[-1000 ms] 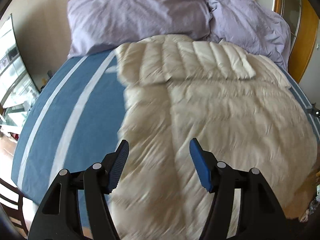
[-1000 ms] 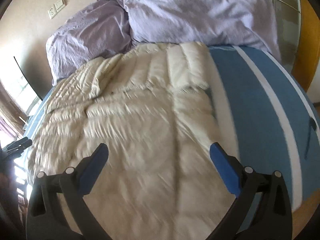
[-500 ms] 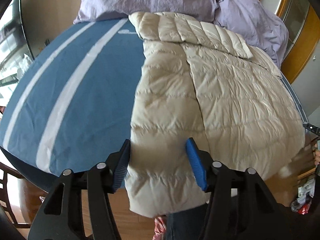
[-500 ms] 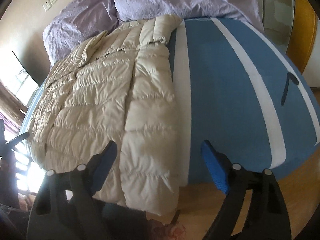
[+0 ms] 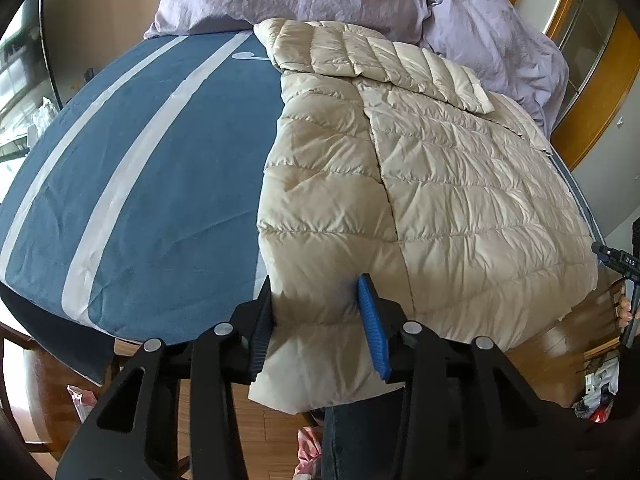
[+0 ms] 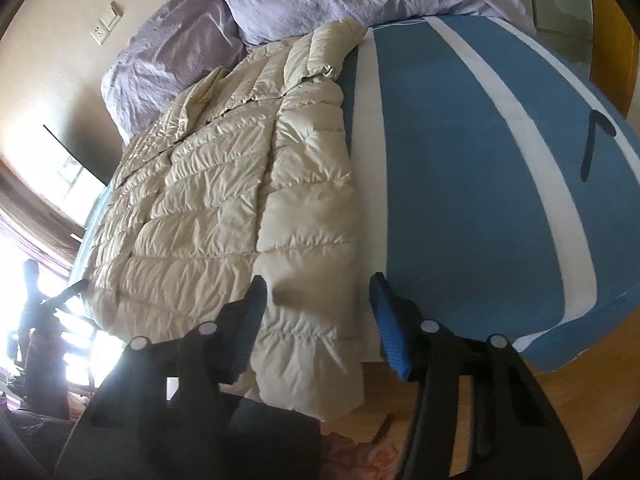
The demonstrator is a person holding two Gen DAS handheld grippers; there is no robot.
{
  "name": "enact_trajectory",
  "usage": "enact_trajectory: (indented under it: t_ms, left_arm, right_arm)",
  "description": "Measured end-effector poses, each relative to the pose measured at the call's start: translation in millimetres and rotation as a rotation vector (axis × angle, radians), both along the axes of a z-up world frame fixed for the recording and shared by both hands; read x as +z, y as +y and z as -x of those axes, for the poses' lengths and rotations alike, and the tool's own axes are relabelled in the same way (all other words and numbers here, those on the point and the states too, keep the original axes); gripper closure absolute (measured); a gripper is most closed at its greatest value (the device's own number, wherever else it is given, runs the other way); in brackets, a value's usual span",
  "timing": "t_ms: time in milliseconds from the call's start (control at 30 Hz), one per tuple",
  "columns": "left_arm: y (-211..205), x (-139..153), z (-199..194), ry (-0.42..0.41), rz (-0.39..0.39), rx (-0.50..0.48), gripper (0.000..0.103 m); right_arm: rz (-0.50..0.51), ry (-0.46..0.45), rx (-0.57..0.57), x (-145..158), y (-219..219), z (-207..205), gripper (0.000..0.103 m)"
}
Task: Fold large clothes
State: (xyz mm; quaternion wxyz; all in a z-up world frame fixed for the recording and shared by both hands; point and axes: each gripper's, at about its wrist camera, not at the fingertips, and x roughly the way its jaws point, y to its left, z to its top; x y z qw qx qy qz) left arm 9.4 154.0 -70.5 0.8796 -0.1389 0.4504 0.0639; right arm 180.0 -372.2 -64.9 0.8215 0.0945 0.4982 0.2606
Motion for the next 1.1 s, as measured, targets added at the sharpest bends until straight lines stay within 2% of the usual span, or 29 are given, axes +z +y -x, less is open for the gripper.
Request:
enact_trajectory:
  t_ms: [367,733,900,1100]
  left_arm:
    - [-3,0,-2,-0.004,-0.007,-0.008,0.062]
    - [-7,0,-4,-0.013,0.004,-0.012,0.064]
    - [-6,-1,-2,-0.024,0.023,-0.005,0.069]
    - [-5,-2,0,-0.037,0.051,0.006,0.079]
  right_arm:
    - [-0.01,0.0,0.042,-1,10,1,0.058]
    - [-0.043,0.007,0.052,-3,12,1,0.067]
    - [-0.072,0.018,0.055,-7,12,0,0.079]
    - [-0.109,0.033,0.049,-12,11,0,0.091]
